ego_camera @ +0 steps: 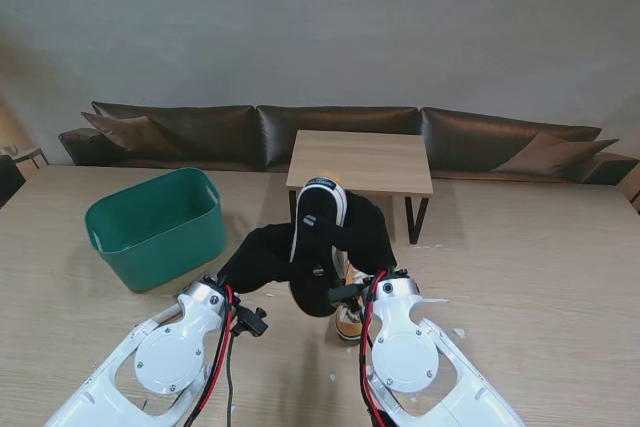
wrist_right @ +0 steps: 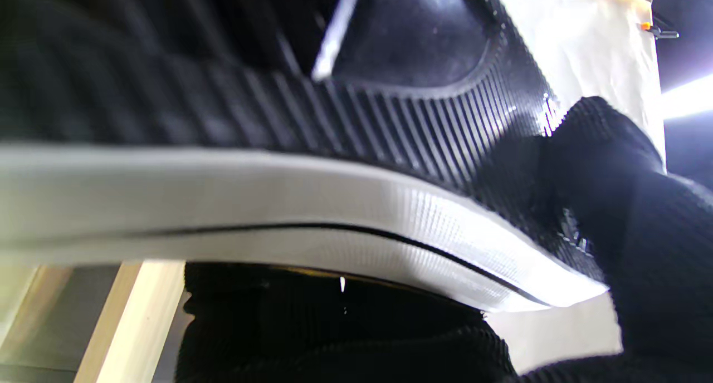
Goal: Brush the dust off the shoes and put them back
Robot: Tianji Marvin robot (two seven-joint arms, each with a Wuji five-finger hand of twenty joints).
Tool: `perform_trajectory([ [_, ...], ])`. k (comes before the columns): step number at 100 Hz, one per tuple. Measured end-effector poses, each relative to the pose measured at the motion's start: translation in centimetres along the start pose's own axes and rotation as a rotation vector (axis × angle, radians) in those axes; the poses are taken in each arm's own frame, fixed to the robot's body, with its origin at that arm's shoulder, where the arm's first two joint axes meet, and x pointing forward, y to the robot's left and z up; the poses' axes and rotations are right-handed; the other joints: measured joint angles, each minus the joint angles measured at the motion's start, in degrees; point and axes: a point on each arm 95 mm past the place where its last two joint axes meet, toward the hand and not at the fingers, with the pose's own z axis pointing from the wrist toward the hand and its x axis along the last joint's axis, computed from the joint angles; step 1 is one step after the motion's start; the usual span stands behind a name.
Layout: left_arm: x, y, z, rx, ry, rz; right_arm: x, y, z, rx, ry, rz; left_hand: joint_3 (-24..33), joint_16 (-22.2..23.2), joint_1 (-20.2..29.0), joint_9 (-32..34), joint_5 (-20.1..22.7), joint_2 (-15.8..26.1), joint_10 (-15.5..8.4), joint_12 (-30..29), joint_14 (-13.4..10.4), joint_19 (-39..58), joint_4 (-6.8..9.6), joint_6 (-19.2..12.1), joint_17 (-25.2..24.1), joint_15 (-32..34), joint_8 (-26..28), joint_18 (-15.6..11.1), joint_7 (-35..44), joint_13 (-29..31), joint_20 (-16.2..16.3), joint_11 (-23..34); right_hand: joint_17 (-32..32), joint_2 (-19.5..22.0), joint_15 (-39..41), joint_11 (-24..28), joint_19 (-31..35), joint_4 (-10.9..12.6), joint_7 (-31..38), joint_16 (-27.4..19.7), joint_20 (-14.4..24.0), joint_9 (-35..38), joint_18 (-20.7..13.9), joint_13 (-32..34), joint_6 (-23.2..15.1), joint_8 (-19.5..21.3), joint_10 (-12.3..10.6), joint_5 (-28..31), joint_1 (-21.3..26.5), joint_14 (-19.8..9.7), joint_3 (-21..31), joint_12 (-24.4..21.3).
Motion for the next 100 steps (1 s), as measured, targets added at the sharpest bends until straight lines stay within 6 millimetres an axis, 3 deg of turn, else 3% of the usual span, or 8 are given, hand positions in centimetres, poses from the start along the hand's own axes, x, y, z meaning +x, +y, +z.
perform_trajectory([
  [6, 0.1, 0.0, -0.1, 0.004, -0.004, 0.025, -0.2, 0.0, 0.0, 0.010, -0.007, -0.009, 0.0, -0.5, -0.2, 1.5, 0.1, -0.5, 0.0, -0.8, -0.1, 1.3, 0.00, 0.6, 2.6, 0.0, 0.0, 0.1, 1.5, 1.6, -1.0, 0.4, 0.0, 1.6, -1.0, -0.4, -1.3, 0.9, -4.9, -0.5, 0.0, -3.3, 0.8, -2.1, 0.7, -0.3, 0.0, -2.5, -1.3, 0.9, 0.0, -1.6],
  [13, 0.1, -0.2, -0.1, 0.010, -0.011, 0.053, -0.5, 0.1, -0.1, 0.022, -0.018, -0.016, 0.0, -0.5, -0.4, 2.2, 0.7, -1.1, 0.0, -1.1, -0.3, 1.3, -0.03, 0.8, 4.4, 0.8, -0.5, 0.2, 2.3, 2.8, -1.9, 1.1, 0.0, 3.6, -1.9, -0.1, -2.7, 5.9, -13.8, -0.8, 0.8, -7.7, 1.3, -4.7, 2.1, 3.6, 0.2, -5.0, -4.2, 1.9, 0.1, -3.1],
  [17, 0.2, -0.4, -0.2, 0.014, -0.021, 0.050, -0.6, 0.2, -0.1, 0.024, -0.025, -0.017, 0.0, -0.3, -0.4, 2.2, 0.7, -1.1, 0.0, -1.1, -0.3, 1.3, -1.26, 0.8, 5.1, 1.8, -0.6, 0.3, 2.7, 2.9, -2.6, 1.5, 0.0, 4.8, -1.9, 0.4, -3.4, 6.5, -16.0, -0.9, 1.1, -9.7, 1.6, -5.8, 2.8, 4.5, 0.3, -6.6, -4.8, 2.1, 0.1, -3.5],
  [41, 0.4, -1.2, -0.7, 0.051, -0.065, 0.005, -1.2, 0.7, -0.2, 0.020, -0.055, -0.009, -0.1, -0.1, -0.4, 3.3, 1.9, -1.8, 0.0, -1.8, -0.3, 1.3, -1.86, 1.0, 8.8, 5.7, -1.0, 1.3, 4.2, 3.0, -4.7, 3.3, -0.1, 6.5, -1.4, 2.2, -5.7, 7.3, -17.7, -1.0, 2.1, -15.3, 1.9, -9.2, 4.4, 4.6, 0.6, -12.6, -5.4, 2.2, -1.2, -4.4],
  [45, 0.4, -1.3, -0.7, 0.055, -0.071, 0.005, -1.3, 0.8, -0.2, 0.019, -0.060, -0.009, -0.1, 0.0, -0.5, 3.5, 2.0, -1.8, 0.0, -1.8, -0.3, 1.3, -1.86, 1.2, 9.2, 6.2, -1.0, 1.4, 4.4, 3.0, -4.7, 3.5, -0.1, 7.7, -1.3, 2.3, -6.1, 9.5, -17.8, -1.0, 2.1, -16.2, 2.0, -10.1, 4.4, 4.6, 0.6, -14.0, -5.0, 2.3, -1.1, -4.5],
  [59, 0.0, -1.6, -0.9, 0.063, -0.102, -0.001, -1.7, 1.2, -0.2, 0.011, -0.074, -0.007, 0.1, 0.0, -0.5, 4.0, 2.1, -1.8, 0.3, -0.9, -0.3, 1.4, -1.86, 2.8, 9.9, 8.2, -0.8, 1.7, 5.9, 4.2, -5.3, 4.5, -0.1, 10.8, -1.6, 2.7, -6.9, 12.5, -17.8, -1.1, 2.3, -17.5, 2.6, -12.5, 4.0, 3.8, 0.6, -16.5, -3.3, 2.8, -0.1, -5.0],
  [92, -0.9, -1.4, -1.5, 0.056, -0.167, -0.052, -2.1, 1.5, -0.3, 0.011, -0.088, -0.017, 0.2, -1.1, 0.1, 4.1, 2.1, -1.6, 1.0, 3.2, -0.3, 1.4, -1.84, 4.0, 11.5, 9.3, -0.5, 1.8, 6.7, 5.6, -6.3, 4.8, -0.1, 12.1, -1.2, 2.9, -8.3, 13.0, -17.5, -2.1, 3.5, -19.5, 2.8, -14.3, 4.0, 2.1, 0.6, -17.0, -3.3, 3.4, -0.1, -5.2],
  [100, -1.3, -1.4, -1.9, 0.046, -0.205, -0.014, -2.2, 1.6, -0.3, 0.003, -0.088, -0.029, 0.3, -0.9, 0.6, 4.4, 2.1, -1.5, 1.6, 4.0, -0.4, 1.4, -1.80, 5.1, 12.3, 11.7, -0.9, 2.0, 6.8, 5.6, -6.4, 5.0, -0.1, 13.2, -1.1, 3.0, -8.5, 13.0, -17.2, -2.1, 3.5, -20.4, 3.0, -14.3, 1.8, 1.7, 1.0, -17.0, -3.4, 3.5, -0.1, -5.2],
])
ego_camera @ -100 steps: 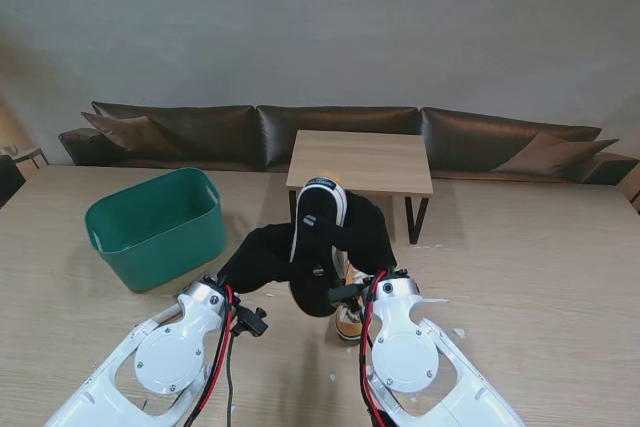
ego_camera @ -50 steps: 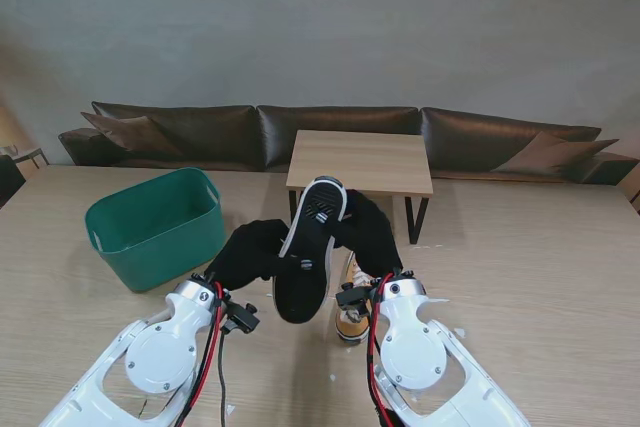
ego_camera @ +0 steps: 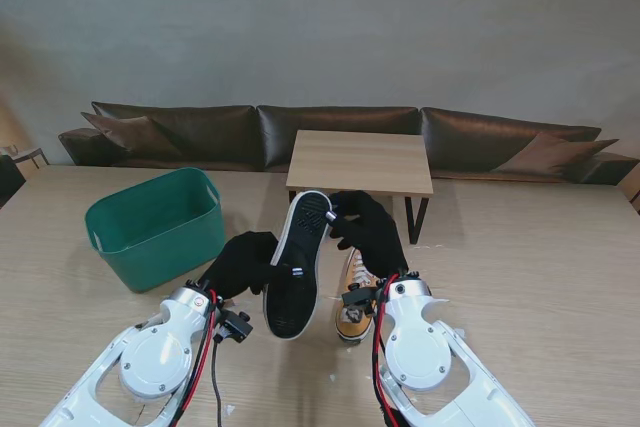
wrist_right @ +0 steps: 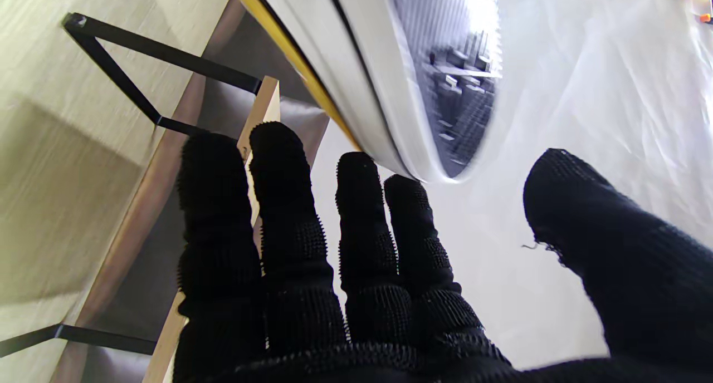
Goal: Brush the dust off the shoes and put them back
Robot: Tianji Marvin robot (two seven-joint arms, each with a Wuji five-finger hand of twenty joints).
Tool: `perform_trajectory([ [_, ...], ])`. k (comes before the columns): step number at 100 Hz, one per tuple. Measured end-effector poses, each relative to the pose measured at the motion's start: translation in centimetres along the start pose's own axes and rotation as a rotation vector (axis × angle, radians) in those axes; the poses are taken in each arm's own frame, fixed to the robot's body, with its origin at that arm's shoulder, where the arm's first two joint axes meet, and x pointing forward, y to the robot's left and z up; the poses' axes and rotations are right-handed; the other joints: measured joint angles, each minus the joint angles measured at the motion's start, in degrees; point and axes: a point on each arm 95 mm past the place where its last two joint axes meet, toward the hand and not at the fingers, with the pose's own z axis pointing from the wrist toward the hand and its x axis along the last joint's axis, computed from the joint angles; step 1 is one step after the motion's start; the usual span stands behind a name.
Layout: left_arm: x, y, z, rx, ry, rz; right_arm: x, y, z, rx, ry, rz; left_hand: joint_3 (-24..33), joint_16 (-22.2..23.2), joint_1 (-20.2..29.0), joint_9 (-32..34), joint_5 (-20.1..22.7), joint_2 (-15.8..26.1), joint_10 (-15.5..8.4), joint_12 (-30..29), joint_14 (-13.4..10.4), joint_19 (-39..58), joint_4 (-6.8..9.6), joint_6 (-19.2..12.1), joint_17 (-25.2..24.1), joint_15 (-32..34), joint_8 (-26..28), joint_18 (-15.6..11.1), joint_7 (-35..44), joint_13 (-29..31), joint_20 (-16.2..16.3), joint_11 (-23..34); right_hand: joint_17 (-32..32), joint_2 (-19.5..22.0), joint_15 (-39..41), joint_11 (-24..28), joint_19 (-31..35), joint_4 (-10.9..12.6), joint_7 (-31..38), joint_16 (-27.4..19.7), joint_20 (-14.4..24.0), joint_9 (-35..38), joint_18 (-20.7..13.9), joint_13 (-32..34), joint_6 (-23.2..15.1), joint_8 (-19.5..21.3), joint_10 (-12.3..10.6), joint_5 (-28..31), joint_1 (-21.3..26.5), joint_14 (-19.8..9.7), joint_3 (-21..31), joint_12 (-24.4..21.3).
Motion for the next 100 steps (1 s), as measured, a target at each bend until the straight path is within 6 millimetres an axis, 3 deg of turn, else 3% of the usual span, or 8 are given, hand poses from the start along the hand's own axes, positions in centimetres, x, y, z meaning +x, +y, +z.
perform_trajectory([
  [47, -3.2, 0.5, -1.4, -0.074, -0.220, 0.104, -1.3, 1.3, 0.2, -0.036, -0.026, -0.019, 0.5, 0.0, 0.0, 0.1, 0.0, 0.7, 0.2, 0.5, -0.3, 0.1, 0.01, 0.4, 1.1, 2.2, -0.5, 0.1, 0.0, 0.1, -0.6, 0.1, 0.0, 1.1, 0.6, 0.6, -0.4, 0.0, 1.0, -0.1, 1.4, 0.2, 0.4, -0.8, -0.1, -0.9, 0.0, -0.7, 0.0, 0.2, 0.0, -0.5],
  [69, -5.6, 1.9, 0.3, -0.155, -0.306, 0.179, -2.1, 1.8, 0.0, -0.036, -0.040, -0.021, 0.5, 0.0, 0.0, 0.1, 0.0, 0.7, 0.2, 0.8, -0.5, 1.0, 0.01, 0.4, 1.1, 3.5, -0.7, 0.1, 0.0, 0.1, -0.6, 0.3, 0.0, 1.1, 0.7, 0.6, -1.0, 0.0, 1.0, -0.1, 1.5, 0.2, 0.4, -0.8, -0.1, -1.0, 0.1, -0.7, 0.0, 0.3, 0.0, -0.5],
  [100, -6.3, 2.4, 3.7, -0.161, -0.357, 0.235, -3.2, 2.2, -0.2, -0.040, -0.066, -0.002, 0.5, 0.0, 0.0, 0.1, 0.0, 0.8, 0.2, 1.0, -0.8, 2.0, 0.01, 0.4, 1.3, 4.6, -1.0, -0.1, 0.0, 0.1, 0.2, 0.5, 0.0, 1.1, 0.8, 0.6, -1.0, 0.0, 1.0, -0.1, 1.5, 0.2, 0.5, -0.8, -0.1, -1.1, 0.2, -0.7, 0.0, 0.7, 0.0, -0.5],
])
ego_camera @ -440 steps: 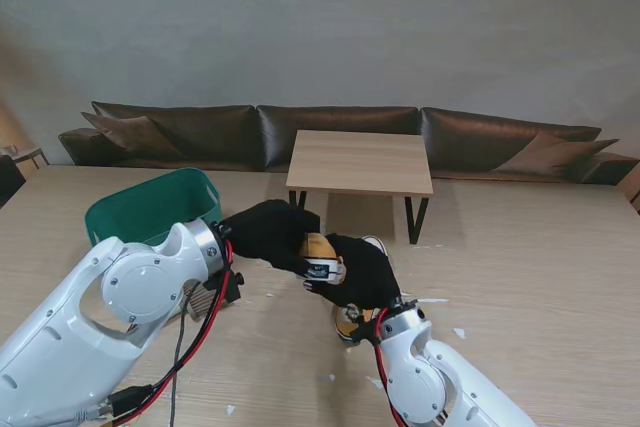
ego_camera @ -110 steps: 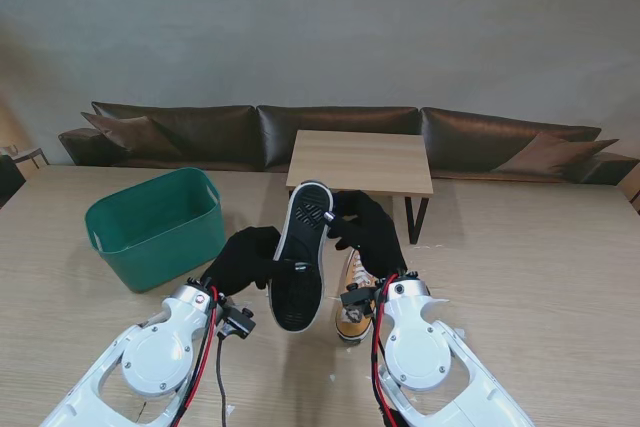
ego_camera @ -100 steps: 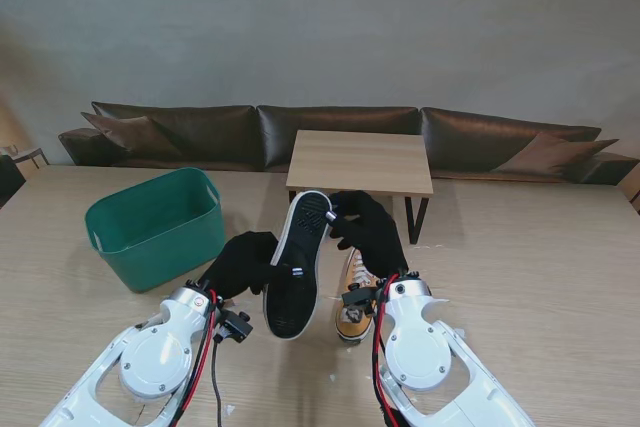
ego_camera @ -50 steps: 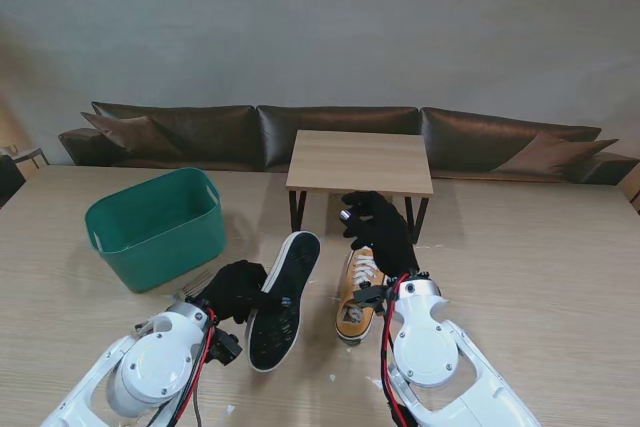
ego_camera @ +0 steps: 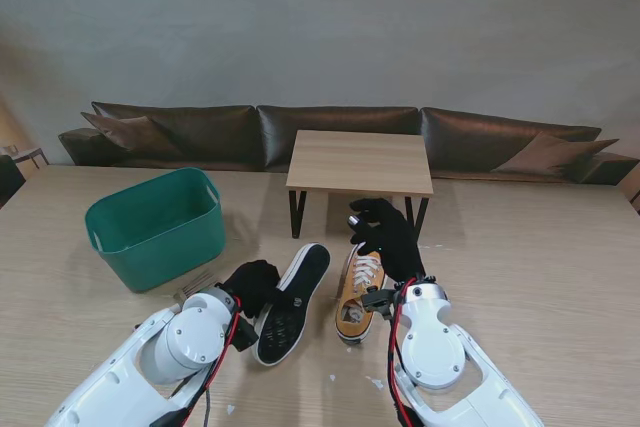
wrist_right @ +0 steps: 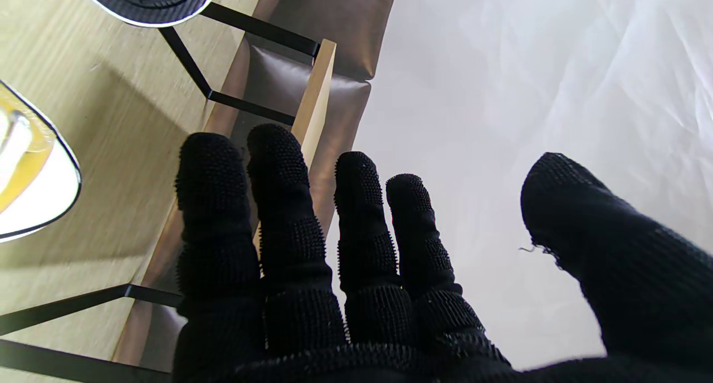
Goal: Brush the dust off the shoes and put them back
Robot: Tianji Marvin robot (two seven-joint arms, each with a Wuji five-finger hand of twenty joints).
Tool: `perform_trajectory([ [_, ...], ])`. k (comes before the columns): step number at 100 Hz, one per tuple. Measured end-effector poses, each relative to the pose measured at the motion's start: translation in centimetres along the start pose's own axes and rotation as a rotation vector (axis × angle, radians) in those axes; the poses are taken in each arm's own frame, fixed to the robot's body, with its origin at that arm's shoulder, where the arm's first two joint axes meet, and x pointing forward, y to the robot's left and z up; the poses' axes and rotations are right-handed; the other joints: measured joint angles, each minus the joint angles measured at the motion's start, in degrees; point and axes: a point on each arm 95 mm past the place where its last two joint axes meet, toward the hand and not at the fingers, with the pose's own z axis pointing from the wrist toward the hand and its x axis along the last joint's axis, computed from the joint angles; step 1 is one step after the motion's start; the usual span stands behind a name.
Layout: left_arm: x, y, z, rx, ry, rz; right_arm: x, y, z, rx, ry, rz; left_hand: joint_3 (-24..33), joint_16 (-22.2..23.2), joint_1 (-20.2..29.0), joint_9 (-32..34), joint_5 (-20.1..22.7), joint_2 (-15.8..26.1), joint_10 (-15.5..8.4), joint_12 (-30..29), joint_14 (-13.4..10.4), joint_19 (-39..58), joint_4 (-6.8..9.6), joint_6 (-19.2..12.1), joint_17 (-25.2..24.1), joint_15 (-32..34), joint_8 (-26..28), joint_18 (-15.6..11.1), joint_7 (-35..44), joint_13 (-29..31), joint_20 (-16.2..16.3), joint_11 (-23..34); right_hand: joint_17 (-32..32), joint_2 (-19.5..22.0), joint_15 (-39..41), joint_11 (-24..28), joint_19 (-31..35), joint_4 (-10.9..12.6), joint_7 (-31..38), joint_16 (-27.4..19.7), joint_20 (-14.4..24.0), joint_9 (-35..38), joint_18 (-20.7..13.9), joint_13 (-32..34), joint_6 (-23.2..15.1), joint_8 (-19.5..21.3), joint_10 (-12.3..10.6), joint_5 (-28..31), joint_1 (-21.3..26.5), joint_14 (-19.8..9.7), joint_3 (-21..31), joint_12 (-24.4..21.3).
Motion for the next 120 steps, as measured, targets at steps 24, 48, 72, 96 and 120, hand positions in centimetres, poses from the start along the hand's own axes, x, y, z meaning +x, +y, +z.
perform_trajectory([
  [24, 0.5, 0.0, 1.6, 0.007, -0.042, 0.061, -0.4, 0.5, 0.1, -0.010, -0.013, 0.015, 0.0, 2.3, -0.3, -1.9, 0.5, 0.1, 0.2, 3.0, -1.2, 2.0, 0.00, 0.0, 0.0, 2.9, -1.9, -1.2, -1.2, 0.0, 1.3, 0.5, 0.0, 0.0, 0.2, 0.0, 0.0, 0.0, 0.0, 0.0, 0.0, 0.0, 0.0, 0.0, 0.0, -0.5, 1.0, 0.0, 0.0, 0.0, 0.0, 0.0],
  [48, 0.8, 0.0, 2.5, 0.000, -0.061, 0.141, -0.6, 0.7, 0.1, -0.015, -0.018, 0.018, 5.8, 4.5, -5.1, -7.3, 3.4, 0.0, 0.4, -6.3, -3.6, 2.1, 0.04, -1.2, -2.1, 2.1, -2.2, -2.9, -11.9, 0.0, 1.0, -0.2, 0.0, 0.0, 0.4, 0.0, 0.0, 0.0, 0.0, 0.0, 0.0, 0.0, 0.6, 0.0, 0.0, -0.5, 1.0, 0.0, 0.0, 0.2, 0.0, 0.0],
  [72, 0.9, -0.1, 2.8, -0.015, -0.085, 0.173, -0.8, 0.9, 0.0, -0.018, -0.021, 0.024, 12.7, 7.3, -11.4, -11.1, 5.8, 2.4, 1.9, -9.2, -4.3, 2.1, 0.95, -1.6, -5.9, -2.6, -4.6, -2.9, -25.7, 0.0, 2.3, -3.1, 0.0, 0.0, 0.4, 0.0, 0.0, 0.0, 0.0, 0.0, 0.1, 0.0, 0.6, 0.0, 0.0, -0.6, 1.0, 0.0, 0.0, 0.2, 0.0, 0.0],
  [96, 0.7, -0.5, 2.7, -0.009, -0.088, 0.296, -1.0, 1.0, 0.0, -0.015, -0.025, 0.025, 10.9, 8.1, -13.6, -13.5, 5.8, 6.1, 2.8, -10.4, -4.2, 1.3, 1.54, -2.1, -11.1, -6.0, -7.1, -2.8, -30.7, -0.4, 3.7, -5.3, 0.0, 0.0, 0.5, 0.0, 0.0, 0.0, 0.0, 0.0, 0.1, 0.0, 0.6, 0.0, 0.0, -0.6, 1.0, 0.0, 0.0, 0.2, 0.0, 0.0],
  [120, 0.5, -1.1, 2.4, 0.018, -0.045, 0.380, -1.2, 1.0, 0.0, -0.011, -0.029, 0.025, 10.5, 8.7, -13.4, -19.5, 4.3, 6.8, 3.3, -13.4, -0.6, 1.3, 1.62, -2.1, -19.0, -11.3, -9.5, -5.6, -34.3, -13.6, 6.3, -9.0, 0.0, 0.0, 0.5, 0.0, 0.0, 0.0, 0.0, 0.0, 0.1, 0.0, 0.6, 0.0, 0.0, -0.6, 1.0, 0.0, 0.0, 0.2, 0.0, 0.0],
])
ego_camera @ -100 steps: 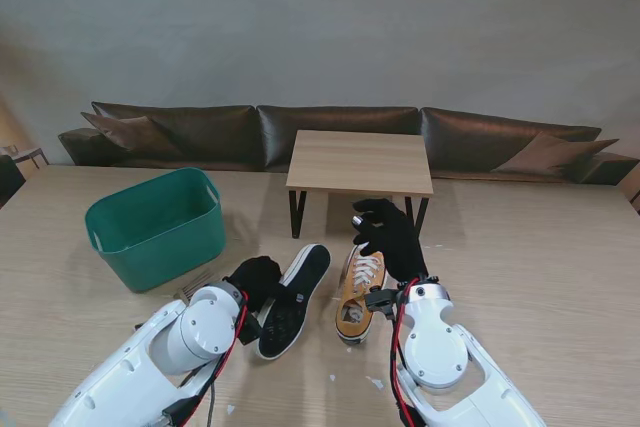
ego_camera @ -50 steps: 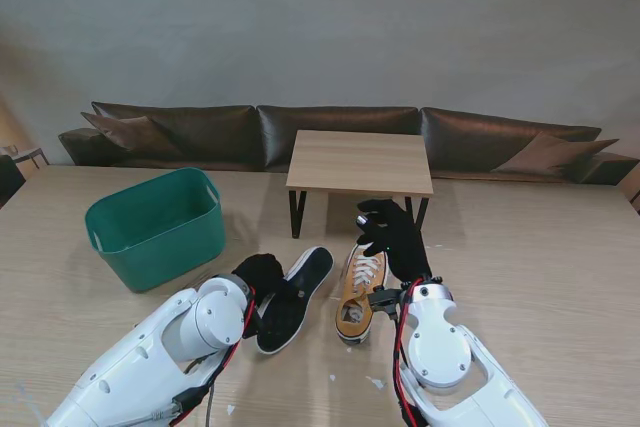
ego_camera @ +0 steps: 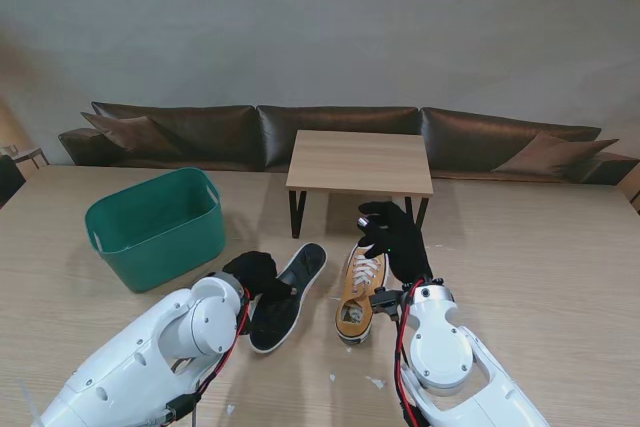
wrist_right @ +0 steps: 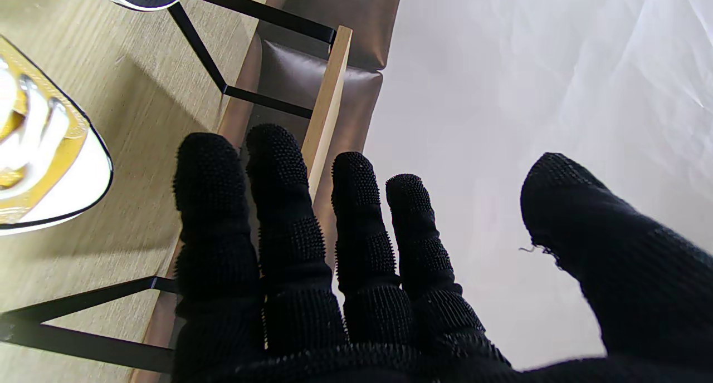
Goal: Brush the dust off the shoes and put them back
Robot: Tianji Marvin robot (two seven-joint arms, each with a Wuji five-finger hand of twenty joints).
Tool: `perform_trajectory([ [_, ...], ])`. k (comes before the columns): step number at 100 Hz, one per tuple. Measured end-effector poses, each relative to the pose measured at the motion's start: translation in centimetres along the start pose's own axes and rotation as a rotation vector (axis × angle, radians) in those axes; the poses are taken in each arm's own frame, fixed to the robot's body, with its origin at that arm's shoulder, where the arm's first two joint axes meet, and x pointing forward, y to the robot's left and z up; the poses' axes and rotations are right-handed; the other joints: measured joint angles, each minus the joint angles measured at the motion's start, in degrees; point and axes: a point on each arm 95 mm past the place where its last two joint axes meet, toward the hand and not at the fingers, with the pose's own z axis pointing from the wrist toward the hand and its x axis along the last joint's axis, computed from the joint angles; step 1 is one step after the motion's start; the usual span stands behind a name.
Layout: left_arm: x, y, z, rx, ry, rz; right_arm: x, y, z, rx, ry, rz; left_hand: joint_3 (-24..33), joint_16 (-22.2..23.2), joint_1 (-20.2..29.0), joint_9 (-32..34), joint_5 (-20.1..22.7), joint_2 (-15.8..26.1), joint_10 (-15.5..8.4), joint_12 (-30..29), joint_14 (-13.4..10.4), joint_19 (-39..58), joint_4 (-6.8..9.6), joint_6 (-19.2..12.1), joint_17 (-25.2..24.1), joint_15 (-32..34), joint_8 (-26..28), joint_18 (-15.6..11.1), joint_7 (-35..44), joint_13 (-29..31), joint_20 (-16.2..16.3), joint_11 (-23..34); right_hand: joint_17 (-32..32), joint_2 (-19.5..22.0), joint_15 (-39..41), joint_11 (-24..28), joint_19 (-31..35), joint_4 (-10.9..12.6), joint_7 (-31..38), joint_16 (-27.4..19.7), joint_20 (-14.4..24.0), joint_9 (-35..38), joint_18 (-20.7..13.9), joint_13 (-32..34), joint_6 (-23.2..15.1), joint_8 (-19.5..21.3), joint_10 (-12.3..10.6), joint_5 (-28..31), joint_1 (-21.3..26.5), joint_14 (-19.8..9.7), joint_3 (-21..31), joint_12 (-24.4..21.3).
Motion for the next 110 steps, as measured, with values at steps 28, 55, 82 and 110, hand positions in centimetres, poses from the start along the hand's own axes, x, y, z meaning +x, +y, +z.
perform_trajectory([
  [28, 0.1, 0.2, -0.4, 0.059, 0.084, 0.098, -0.2, 0.0, 0.0, 0.002, -0.006, 0.000, 0.1, -10.0, 1.0, -11.7, -10.0, 0.2, 0.4, -10.3, 2.3, -12.9, 0.61, 0.7, -15.3, -18.3, -8.5, -2.3, -7.4, -19.8, -2.8, -8.7, 0.0, 0.0, 0.0, 0.0, -0.1, 0.0, 0.0, 0.0, 0.0, 0.0, 0.0, 0.0, 0.0, 0.0, 0.0, 0.0, 0.0, 0.0, 0.0, 0.0],
  [55, -0.1, 0.3, -0.7, 0.022, 0.157, 0.144, -0.3, 0.0, 0.0, 0.000, -0.010, 0.005, -1.7, -9.5, 2.7, -23.2, -23.0, 4.2, -3.3, -12.4, 1.5, -18.7, 1.20, -13.1, -26.7, -20.7, -10.7, -6.0, -11.1, -29.7, 0.6, -11.3, 0.0, 0.0, 0.2, 0.0, -0.1, 0.0, 0.0, 0.0, 0.1, 0.0, 0.0, 0.0, 0.0, 0.0, 0.0, 0.0, 0.0, 0.0, 0.0, 0.0],
  [82, -0.1, -0.1, -0.9, 0.045, 0.177, 0.230, -0.4, 0.0, 0.0, 0.000, -0.013, 0.009, -1.3, -8.6, 2.8, -25.5, -23.1, 4.0, -3.8, -11.6, 0.8, -19.3, 1.20, -12.6, -27.5, -20.7, -8.8, -7.2, -8.4, -31.0, 3.3, -10.9, 0.0, 0.0, 0.2, 0.0, -0.1, 0.0, 0.0, 0.0, 0.2, 0.0, 0.0, 0.0, 0.0, 0.0, 0.0, 0.0, 0.0, 0.0, 0.0, 0.0],
  [110, -0.4, 0.0, -1.4, 0.067, 0.164, 0.252, -0.5, 0.0, -0.1, 0.000, -0.016, 0.009, 0.8, -7.8, 3.5, -30.1, -33.0, 4.2, -3.0, -10.8, 0.3, -19.4, 1.30, -10.0, -27.6, -19.6, -18.2, -7.8, -16.1, -32.1, 4.0, -11.6, 0.0, 0.0, 0.2, 0.0, -0.1, 0.0, 0.0, 0.0, 0.2, 0.0, 0.0, 0.0, 0.0, 0.0, 0.0, 0.0, 0.0, 0.0, 0.0, 0.0],
])
